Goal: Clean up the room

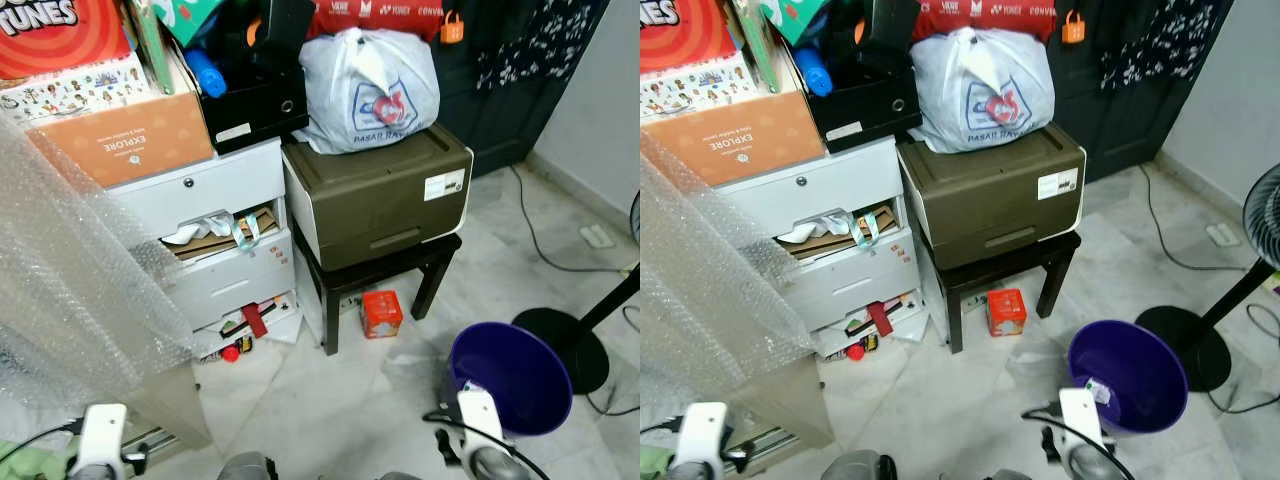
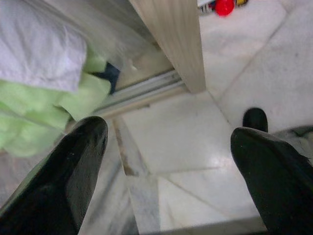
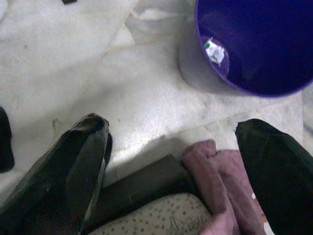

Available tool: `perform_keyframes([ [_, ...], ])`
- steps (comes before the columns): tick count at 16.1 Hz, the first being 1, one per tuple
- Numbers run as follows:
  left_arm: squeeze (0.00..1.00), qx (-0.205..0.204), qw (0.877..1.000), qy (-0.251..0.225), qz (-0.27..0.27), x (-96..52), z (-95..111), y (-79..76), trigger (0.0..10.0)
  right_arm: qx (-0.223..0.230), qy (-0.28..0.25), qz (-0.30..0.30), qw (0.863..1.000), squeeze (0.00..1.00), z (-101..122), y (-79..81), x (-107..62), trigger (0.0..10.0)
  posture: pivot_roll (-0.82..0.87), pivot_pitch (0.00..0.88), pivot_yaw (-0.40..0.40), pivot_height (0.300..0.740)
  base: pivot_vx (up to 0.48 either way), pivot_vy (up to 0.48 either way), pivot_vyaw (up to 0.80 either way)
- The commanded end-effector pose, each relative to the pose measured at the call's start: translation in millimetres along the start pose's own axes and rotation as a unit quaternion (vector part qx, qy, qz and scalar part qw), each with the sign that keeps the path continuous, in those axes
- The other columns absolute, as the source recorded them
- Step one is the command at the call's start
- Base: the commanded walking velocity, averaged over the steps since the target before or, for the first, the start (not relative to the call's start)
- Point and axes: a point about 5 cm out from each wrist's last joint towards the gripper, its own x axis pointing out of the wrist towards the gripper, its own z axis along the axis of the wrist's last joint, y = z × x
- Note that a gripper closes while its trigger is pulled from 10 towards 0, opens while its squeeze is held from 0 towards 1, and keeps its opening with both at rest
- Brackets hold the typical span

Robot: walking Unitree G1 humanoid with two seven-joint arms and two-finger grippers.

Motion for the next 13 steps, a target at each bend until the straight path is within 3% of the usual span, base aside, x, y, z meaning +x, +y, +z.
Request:
perform_keyframes([
  [1,0.0,0.001,1.0,0.02,0.013,0.0,-4,1.1,10.0,-0.011,0.019,0.008,1.0,0.0,-3,3.0,0.2,10.0,-0.02,0.0,0.016,0.74,0.0,0.0,0.0],
  [4,0.0,0.013,1.0,0.011,0.009,3.5,8,-7.8,10.0,-0.028,0.018,0.011,0.999,0.0,0,5.0,0.9,10.0,-0.03,0.0,0.016,0.74,0.0,0.0,0.14],
  [7,0.0,0.035,0.999,-0.009,-0.006,6.3,24,-15.7,10.0,-0.05,0.023,0.012,0.998,0.0,-11,1.0,-1.7,10.0,-0.03,0.0,0.019,0.74,0.0,0.0,0.0],
  [13,0.0,0.042,0.999,-0.013,-0.012,8.3,34,-22.1,10.0,-0.068,0.022,0.015,0.997,0.0,-9,3.8,-1.1,10.0,-0.04,0.0,0.027,0.74,0.09,0.0,0.0],
])
